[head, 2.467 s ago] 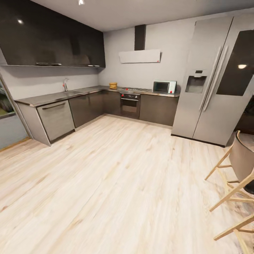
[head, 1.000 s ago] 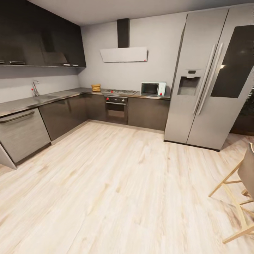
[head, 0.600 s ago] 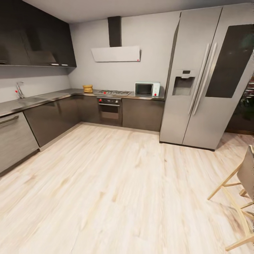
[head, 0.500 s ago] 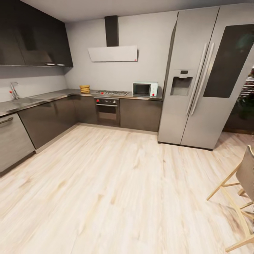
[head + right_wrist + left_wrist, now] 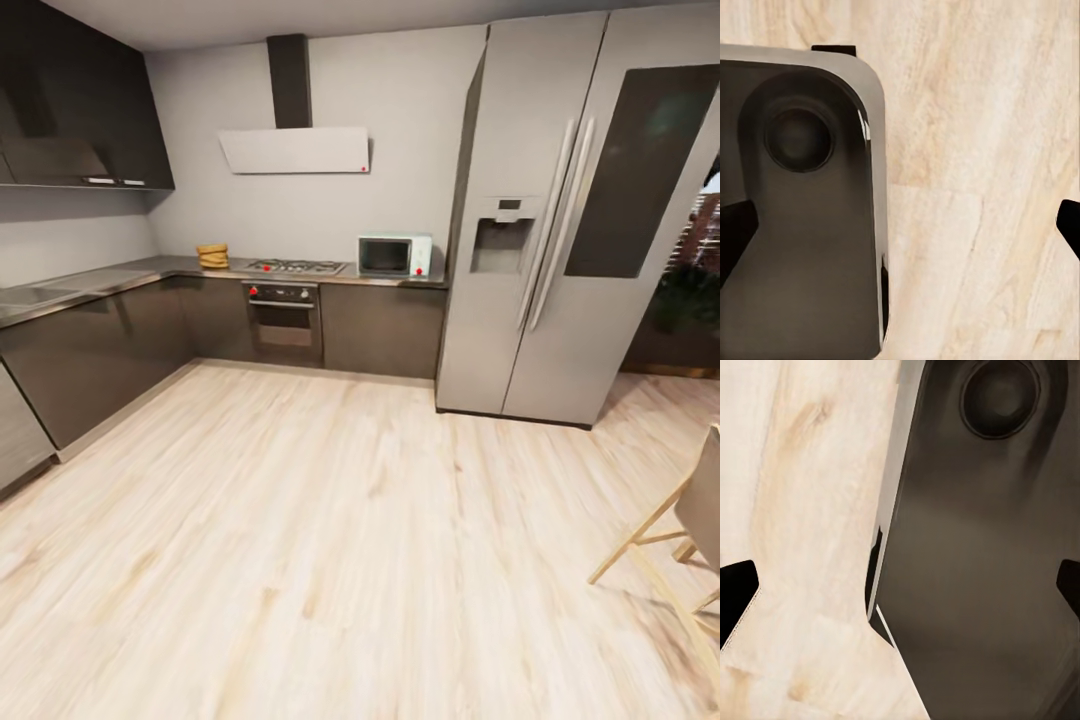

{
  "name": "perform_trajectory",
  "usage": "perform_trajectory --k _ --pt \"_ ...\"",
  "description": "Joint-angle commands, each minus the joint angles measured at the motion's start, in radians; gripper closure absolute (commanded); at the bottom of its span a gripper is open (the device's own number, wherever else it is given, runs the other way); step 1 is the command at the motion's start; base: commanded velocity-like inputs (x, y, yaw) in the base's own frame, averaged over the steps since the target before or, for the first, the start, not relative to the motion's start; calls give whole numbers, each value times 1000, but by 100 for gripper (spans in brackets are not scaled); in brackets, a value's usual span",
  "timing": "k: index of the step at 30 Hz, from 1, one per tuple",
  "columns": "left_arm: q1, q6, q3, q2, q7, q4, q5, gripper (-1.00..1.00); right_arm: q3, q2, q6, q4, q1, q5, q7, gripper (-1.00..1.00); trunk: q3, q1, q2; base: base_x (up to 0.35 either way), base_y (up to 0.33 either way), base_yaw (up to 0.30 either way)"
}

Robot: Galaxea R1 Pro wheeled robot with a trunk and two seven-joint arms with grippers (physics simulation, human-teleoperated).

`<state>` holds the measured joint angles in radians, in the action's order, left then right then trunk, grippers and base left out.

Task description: In the kitchen, take the popcorn bag from the countertop, put it into the microwave, and heat it until the popcorn is cooked so the cooked popcorn ends up inside the bag.

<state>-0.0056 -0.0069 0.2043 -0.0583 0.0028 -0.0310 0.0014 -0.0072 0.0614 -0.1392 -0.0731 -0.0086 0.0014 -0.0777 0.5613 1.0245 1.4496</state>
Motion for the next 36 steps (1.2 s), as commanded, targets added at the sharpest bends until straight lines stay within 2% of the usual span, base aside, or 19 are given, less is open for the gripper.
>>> perform_trajectory --k 1,17,36 --pt "-1 -1 4 0 0 0 0 -100 0 0 -3 1 -1 0 -2 -100 1 1 0 327 115 -1" --pt "-1 -1 4 0 0 0 0 -100 0 0 -3 1 -1 0 -2 -100 1 1 0 292 161 -9" --pt "-1 -1 4 0 0 0 0 -100 0 0 -3 1 -1 0 -2 -100 1 1 0 281 172 -224"
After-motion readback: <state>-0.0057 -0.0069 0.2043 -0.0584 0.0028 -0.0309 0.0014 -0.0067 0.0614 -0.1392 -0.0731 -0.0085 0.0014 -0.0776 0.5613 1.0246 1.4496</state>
